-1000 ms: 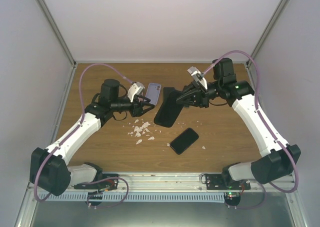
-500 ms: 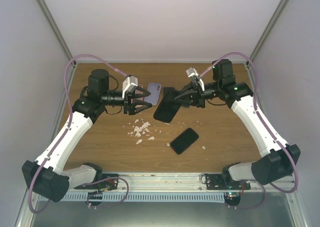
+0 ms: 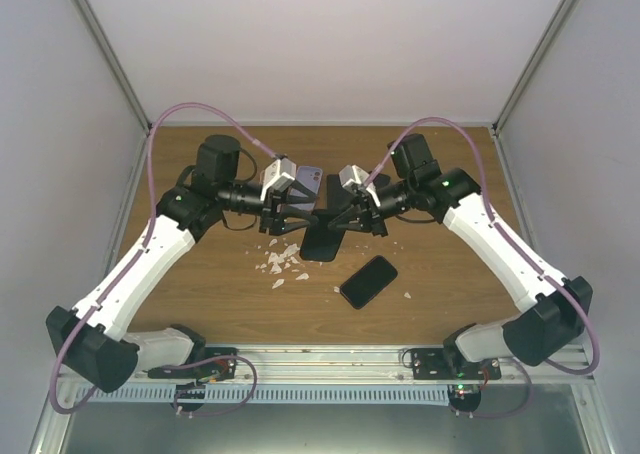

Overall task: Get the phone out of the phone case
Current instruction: Remove the phone case from the phone.

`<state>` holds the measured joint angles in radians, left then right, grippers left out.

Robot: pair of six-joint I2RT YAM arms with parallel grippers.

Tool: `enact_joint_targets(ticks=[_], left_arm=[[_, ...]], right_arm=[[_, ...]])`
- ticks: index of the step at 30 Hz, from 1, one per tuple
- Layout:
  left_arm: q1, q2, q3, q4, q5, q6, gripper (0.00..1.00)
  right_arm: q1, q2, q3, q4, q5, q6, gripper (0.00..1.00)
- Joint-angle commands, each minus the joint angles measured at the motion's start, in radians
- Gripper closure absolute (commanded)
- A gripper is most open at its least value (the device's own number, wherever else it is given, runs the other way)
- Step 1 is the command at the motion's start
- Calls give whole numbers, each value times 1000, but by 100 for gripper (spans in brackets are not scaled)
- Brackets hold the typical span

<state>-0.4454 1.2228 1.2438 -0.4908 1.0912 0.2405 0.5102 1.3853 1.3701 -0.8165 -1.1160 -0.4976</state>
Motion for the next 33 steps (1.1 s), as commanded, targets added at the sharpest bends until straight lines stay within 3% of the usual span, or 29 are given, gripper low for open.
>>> enact_joint_targets(ticks=[1, 10, 14, 17, 20, 22, 27, 33], left_arm=[[-43, 25, 35, -14, -21, 30, 44], [-82, 70, 43, -59, -92, 69, 62], [-81, 82, 46, -65, -92, 73, 79], [-62, 77, 38, -19, -54, 27, 98], [-4, 73, 18, 82, 47, -102, 100], [29, 66, 3, 161, 82, -186, 100], [71, 30, -55, 405, 84, -415, 100], [72, 35, -87, 574, 64, -574, 100]], right_arm=[[32, 9, 45, -13, 20, -59, 100], [39, 19, 62, -8, 24, -58, 100], [39, 16, 60, -7, 22, -58, 100], [36, 14, 58, 18, 27, -22, 99], [1, 15, 47, 78, -13, 58, 94], [-32, 25, 41, 124, -59, 134, 85], [-96, 49, -9, 294, -179, 351, 63], [-97, 29, -87, 570, -178, 613, 49]])
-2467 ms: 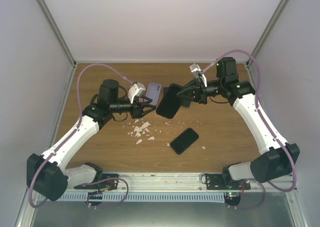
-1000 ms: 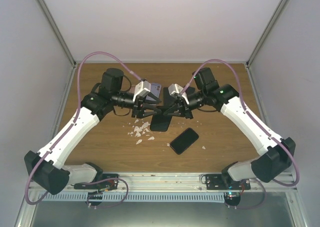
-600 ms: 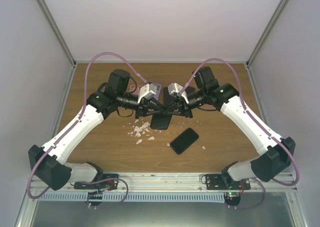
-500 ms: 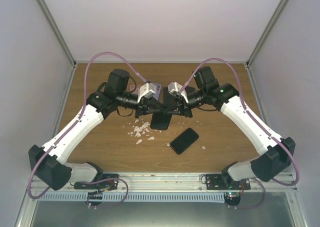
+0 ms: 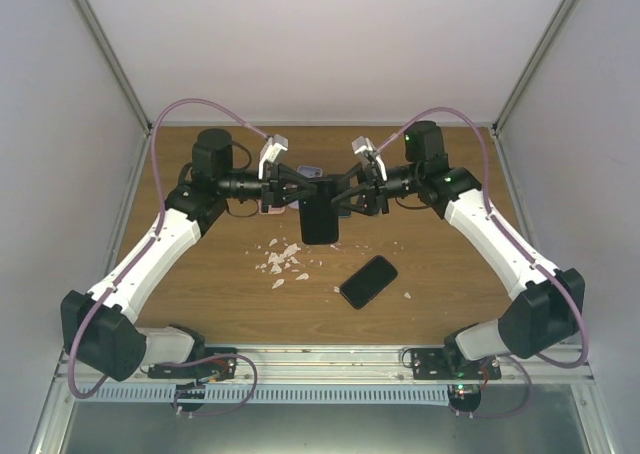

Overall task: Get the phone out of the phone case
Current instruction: Remove the phone case from the phone.

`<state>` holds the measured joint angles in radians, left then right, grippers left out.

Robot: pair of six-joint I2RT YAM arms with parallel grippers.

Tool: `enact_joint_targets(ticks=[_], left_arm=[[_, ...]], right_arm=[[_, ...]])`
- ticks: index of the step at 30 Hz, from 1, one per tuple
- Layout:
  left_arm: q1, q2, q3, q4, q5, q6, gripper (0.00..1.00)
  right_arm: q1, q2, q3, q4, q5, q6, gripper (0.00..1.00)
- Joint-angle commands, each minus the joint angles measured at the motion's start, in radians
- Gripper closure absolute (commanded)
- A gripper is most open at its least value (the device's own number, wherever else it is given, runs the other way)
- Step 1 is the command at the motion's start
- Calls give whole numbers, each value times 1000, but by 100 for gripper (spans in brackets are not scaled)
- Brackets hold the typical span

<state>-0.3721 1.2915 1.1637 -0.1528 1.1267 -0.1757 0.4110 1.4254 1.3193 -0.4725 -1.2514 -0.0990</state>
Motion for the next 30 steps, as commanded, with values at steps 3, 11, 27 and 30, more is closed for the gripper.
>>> enact_joint_targets(ticks=[3, 11, 27, 30], left_arm=[[-4, -31, -7, 257, 25, -177, 100], [-26, -18, 8, 214, 7, -133, 100], [40, 0, 48, 64, -31, 8, 40], [40, -6, 9, 61, -27, 37, 32]], right_arm=[[3, -7, -38, 272, -5, 268, 48], [22, 12, -30, 333, 19, 363, 58], [-62, 14, -61, 557, -50, 636, 100], [-95, 14, -91, 733, -70, 822, 100]])
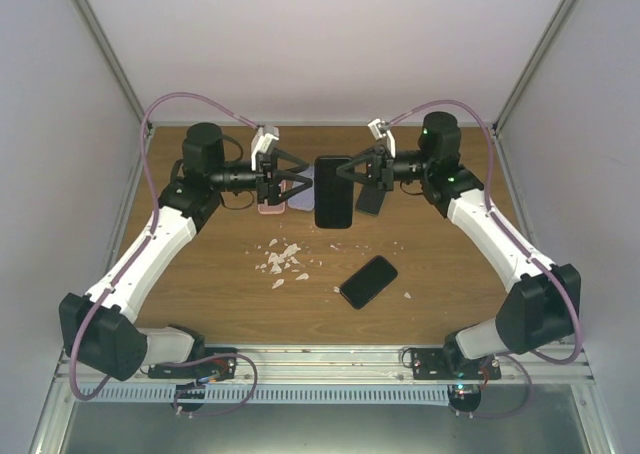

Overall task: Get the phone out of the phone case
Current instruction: Remove the phone case from the phone.

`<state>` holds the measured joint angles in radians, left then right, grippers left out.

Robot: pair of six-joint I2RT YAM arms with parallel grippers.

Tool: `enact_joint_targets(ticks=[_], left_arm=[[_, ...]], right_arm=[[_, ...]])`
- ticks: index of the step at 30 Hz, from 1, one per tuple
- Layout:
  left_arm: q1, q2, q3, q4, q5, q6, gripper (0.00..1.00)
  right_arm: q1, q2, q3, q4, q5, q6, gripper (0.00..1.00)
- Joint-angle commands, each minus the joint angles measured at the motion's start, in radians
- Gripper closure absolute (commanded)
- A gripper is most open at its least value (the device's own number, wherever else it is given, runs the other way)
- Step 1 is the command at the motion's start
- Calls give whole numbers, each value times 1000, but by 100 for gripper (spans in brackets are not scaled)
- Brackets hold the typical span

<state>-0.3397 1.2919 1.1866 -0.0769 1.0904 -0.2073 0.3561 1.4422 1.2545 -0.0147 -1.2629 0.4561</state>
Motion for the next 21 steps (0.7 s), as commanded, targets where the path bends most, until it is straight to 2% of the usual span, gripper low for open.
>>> enact_joint_targets(ticks=[1, 10, 21], left_arm=[[7, -12, -38, 6, 10, 58, 31], [-17, -49, -157, 103, 1, -26, 36], [-71, -9, -150, 150, -11, -92, 40]], right_arm=[[-52, -2, -36, 336, -61, 324, 100], [-144, 25, -130, 869, -37, 850, 100], [-152, 23, -166, 981, -7, 964, 99]])
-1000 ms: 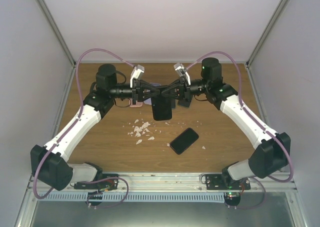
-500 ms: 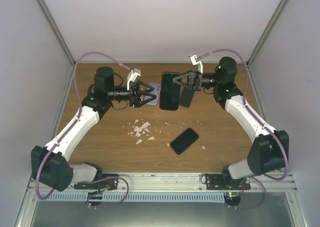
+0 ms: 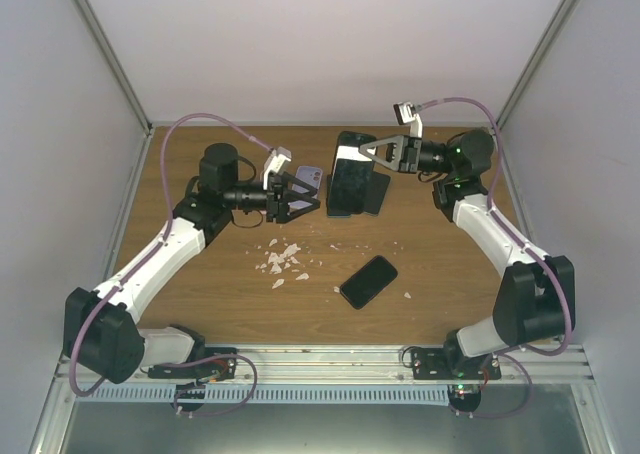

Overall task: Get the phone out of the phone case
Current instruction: Remove the phone case from the phone.

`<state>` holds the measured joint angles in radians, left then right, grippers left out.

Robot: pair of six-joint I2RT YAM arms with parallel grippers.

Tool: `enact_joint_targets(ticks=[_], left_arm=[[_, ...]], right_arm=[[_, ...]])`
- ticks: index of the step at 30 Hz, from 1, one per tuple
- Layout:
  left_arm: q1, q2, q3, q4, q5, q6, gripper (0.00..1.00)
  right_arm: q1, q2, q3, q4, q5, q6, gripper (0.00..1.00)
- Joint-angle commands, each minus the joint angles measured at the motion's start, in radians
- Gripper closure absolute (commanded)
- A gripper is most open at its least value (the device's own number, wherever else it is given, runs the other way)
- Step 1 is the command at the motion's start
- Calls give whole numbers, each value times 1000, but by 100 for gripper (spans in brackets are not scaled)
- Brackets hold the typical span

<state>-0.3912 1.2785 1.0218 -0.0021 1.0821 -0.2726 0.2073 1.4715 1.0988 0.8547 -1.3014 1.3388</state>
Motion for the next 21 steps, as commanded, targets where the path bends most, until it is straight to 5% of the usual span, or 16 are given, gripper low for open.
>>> enact_joint_targets(ticks=[1, 21], left_arm=[[-24, 8, 18, 77, -2, -27, 40], [-53, 48, 41, 79, -32, -32, 41]], right_arm=[[-5, -7, -12, 112, 33, 83, 100], [1, -6, -31, 188, 42, 118, 99]])
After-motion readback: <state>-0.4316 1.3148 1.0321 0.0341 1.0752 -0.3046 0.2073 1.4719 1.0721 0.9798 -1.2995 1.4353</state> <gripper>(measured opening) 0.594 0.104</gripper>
